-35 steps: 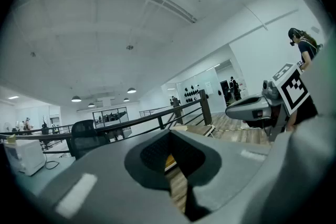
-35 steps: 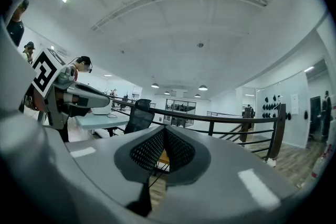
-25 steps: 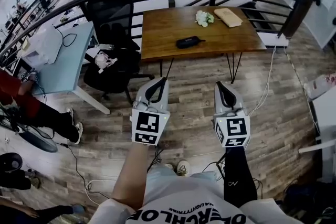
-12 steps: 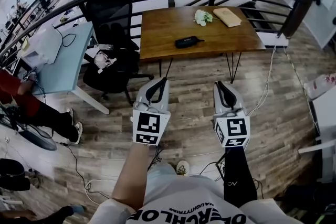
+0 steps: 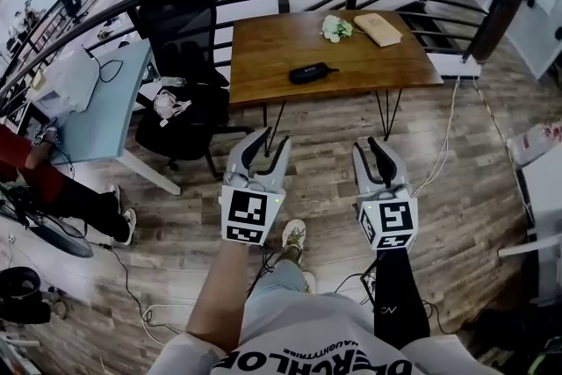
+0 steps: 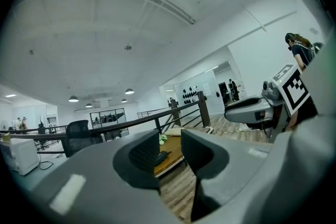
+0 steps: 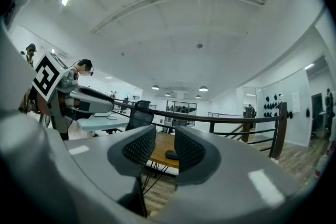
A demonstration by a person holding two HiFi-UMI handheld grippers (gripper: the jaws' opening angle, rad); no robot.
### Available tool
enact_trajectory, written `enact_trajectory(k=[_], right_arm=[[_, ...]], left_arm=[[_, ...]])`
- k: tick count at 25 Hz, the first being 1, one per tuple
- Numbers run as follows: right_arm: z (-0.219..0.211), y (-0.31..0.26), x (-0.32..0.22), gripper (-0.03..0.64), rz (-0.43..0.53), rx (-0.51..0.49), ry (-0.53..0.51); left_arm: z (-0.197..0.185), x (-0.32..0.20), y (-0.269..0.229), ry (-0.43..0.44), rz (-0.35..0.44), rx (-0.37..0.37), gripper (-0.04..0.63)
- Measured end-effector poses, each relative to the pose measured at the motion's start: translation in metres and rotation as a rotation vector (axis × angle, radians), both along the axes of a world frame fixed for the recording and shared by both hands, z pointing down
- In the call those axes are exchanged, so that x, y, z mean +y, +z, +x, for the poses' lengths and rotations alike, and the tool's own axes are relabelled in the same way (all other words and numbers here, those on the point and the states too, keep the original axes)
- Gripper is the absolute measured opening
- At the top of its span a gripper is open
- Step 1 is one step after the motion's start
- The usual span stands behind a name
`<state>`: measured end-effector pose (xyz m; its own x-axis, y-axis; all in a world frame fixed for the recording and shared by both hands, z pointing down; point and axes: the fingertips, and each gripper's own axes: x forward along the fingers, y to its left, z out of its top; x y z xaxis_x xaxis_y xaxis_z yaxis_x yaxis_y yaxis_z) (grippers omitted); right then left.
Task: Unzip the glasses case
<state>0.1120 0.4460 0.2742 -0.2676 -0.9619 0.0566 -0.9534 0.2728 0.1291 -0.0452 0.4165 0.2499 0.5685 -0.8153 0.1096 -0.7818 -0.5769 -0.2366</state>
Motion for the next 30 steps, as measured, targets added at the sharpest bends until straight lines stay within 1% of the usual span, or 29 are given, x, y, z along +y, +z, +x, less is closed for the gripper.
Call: enact_trajectory(k=[3, 7, 17, 23, 30], right_arm=[[0.004, 0.002, -0.014, 0.144, -0.001, 0.003, 0.003], [0.009, 0.007, -0.048, 0.146, -0.006, 0.011, 0.005], [0.014, 0.008, -0.161, 0.147, -0.028, 0.039, -0.011], [0.019, 0.001, -0.227, 0.147, -0.022, 0.044, -0.003], [0.024, 0.001, -0.283, 0.147, -0.025, 0.048, 0.01]], left_arm=[[0.005, -0.016, 0.002, 0.01, 0.001, 0.0, 0.236], [0.011, -0.049, 0.008, 0.022, 0.0, 0.005, 0.236], [0.023, -0.164, 0.013, 0.037, -0.008, 0.011, 0.236], [0.033, -0.232, 0.008, 0.062, 0.001, 0.022, 0.236], [0.04, -0.29, 0.008, 0.088, 0.006, 0.015, 0.236]])
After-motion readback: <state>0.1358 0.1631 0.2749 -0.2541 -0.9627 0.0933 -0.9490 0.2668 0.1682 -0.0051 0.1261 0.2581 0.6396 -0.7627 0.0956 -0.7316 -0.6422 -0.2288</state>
